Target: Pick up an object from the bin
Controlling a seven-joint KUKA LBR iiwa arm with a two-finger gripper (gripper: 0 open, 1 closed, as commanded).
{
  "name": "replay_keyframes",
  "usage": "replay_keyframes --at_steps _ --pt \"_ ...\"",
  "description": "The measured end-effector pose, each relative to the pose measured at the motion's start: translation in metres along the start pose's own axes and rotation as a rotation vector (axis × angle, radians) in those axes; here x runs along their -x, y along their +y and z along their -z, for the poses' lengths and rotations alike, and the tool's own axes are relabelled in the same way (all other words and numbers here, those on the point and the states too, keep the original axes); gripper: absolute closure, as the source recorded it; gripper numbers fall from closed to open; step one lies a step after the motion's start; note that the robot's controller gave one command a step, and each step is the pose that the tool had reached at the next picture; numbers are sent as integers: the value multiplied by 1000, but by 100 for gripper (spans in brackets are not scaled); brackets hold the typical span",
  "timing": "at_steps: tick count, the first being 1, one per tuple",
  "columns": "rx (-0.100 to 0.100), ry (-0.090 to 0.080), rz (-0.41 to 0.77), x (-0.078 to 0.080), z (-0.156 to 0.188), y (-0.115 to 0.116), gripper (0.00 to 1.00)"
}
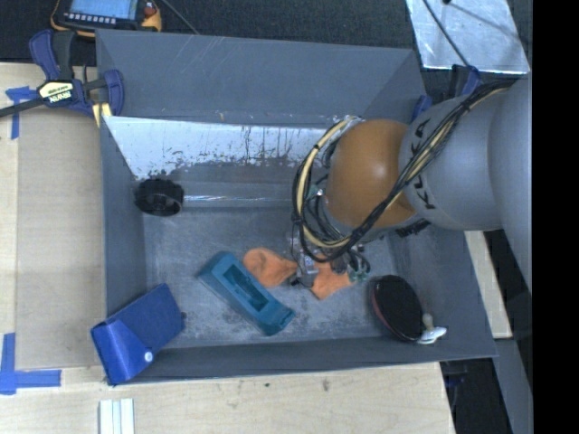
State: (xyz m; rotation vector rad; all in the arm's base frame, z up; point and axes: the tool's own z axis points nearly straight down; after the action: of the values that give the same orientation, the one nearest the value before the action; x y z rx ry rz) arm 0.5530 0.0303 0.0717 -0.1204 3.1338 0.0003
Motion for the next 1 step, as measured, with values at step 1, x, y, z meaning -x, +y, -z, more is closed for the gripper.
replay_keyframes --at_steps 1 --pt "0 0 0 0 0 0 100"
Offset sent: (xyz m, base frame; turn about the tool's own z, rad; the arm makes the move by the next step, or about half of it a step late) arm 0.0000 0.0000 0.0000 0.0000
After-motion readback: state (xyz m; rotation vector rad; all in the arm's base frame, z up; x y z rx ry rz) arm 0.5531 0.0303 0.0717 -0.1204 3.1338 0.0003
